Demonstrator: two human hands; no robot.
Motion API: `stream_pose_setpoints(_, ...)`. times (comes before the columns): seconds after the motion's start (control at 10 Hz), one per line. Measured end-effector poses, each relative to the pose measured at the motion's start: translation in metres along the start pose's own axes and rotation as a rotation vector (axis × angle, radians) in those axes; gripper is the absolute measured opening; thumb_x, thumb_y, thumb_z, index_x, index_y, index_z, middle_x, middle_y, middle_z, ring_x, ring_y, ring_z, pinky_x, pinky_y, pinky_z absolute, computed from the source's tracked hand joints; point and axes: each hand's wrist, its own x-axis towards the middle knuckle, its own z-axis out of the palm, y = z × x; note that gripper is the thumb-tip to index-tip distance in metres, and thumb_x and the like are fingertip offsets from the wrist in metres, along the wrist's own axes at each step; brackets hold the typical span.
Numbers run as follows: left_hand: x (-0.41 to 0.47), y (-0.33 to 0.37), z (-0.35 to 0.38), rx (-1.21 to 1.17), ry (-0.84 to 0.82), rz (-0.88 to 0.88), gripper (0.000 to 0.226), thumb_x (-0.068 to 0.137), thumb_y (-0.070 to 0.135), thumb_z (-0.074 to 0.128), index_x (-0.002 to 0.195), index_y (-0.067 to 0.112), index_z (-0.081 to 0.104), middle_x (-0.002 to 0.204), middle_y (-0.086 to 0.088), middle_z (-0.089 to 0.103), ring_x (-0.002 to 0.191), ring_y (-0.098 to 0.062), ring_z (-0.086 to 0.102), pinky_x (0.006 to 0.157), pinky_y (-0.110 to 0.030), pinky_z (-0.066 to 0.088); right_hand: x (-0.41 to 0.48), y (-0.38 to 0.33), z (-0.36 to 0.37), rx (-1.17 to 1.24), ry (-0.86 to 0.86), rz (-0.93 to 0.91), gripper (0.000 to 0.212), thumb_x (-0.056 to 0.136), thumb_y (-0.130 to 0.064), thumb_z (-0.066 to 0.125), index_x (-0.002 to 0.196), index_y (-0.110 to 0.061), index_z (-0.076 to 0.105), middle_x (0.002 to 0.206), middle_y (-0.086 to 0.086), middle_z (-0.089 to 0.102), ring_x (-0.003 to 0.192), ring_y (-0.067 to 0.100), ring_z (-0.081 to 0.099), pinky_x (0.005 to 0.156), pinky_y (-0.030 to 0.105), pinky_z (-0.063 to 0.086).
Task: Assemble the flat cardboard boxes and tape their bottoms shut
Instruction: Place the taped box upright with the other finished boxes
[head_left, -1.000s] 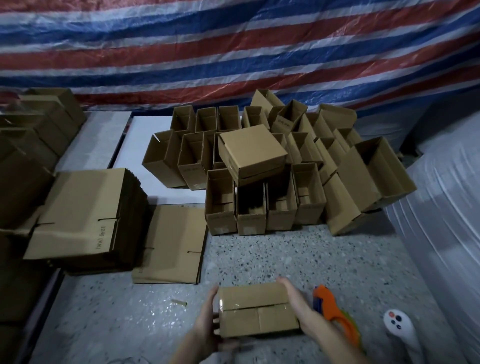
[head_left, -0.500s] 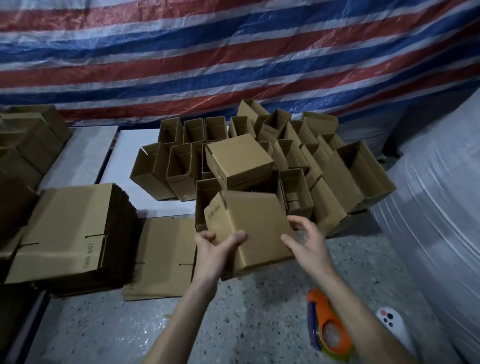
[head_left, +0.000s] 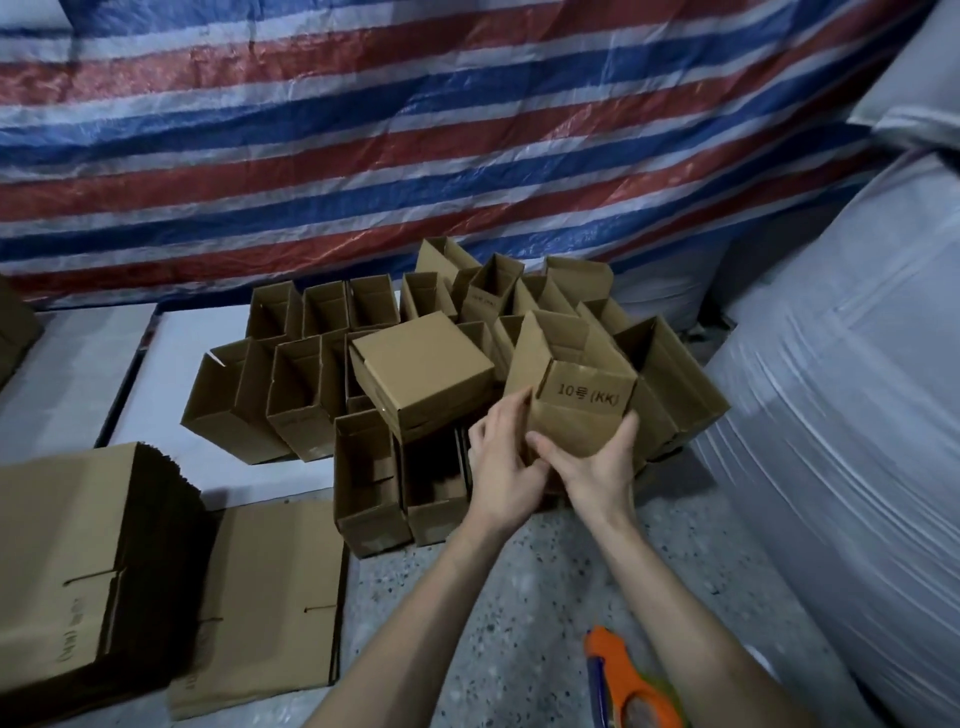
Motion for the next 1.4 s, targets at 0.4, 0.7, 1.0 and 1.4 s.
stream_pose_setpoints(0.4, 0.072, -0.039, 0.022, -0.459, -0.318, -0.351, 0.060, 0.095, -0.015, 0.050, 0.137, 0.026, 0.038, 0.107, 0.022, 0.057, 0.086, 0.018, 0.061, 0.070, -0.002, 0.047, 0.095, 0.057, 0.035, -0.227, -0.048, 0.126, 0.121, 0.062, -0.026, 0.095, 0.155, -0.017, 0.018, 0.150, 0.010, 0.044, 0.142, 0.029, 0.039, 0.114, 0.046, 0.037)
stream_pose_setpoints(0.7, 0.060, -0.066, 0.029, -0.416, -0.238, -0.497, 0.068, 0.098, 0.001, 0.054, 0.157, 0.014, 0.023, 0.135, 0.006, 0.049, 0.114, 0.000, 0.058, 0.093, -0.012, 0.049, 0.097, 0.076, 0.029, -0.316, -0.034, 0.108, 0.113, 0.065, -0.023, 0.093, 0.153, -0.019, 0.022, 0.148, 0.008, 0.044, 0.137, 0.027, 0.043, 0.110, 0.042, 0.039)
stream_pose_setpoints(1.0, -0.017, -0.107, -0.036, -0.345, 0.058, -0.555, 0.008, 0.098, 0.021, 0.062, 0.100, 0.018, 0.070, 0.097, -0.005, 0.070, 0.092, -0.019, 0.065, 0.077, -0.027, 0.053, 0.048, 0.071, 0.017, -0.286, 0.152, 0.054, 0.115, 0.068, -0.010, 0.090, 0.155, -0.024, 0.016, 0.152, 0.010, 0.035, 0.136, 0.026, 0.041, 0.109, 0.045, 0.043)
stream_pose_setpoints(1.4, -0.138, -0.226, -0.128, 0.162, 0.438, -0.978, 0.055, 0.087, 0.013, 0.076, 0.130, -0.015, 0.054, 0.141, -0.035, 0.048, 0.127, -0.035, 0.050, 0.099, -0.024, 0.035, -0.004, 0.080, 0.030, -0.256, 0.126, 0.074, 0.086, 0.071, -0.001, 0.086, 0.140, -0.016, 0.038, 0.130, 0.010, 0.050, 0.111, 0.021, 0.053, 0.092, 0.038, 0.050)
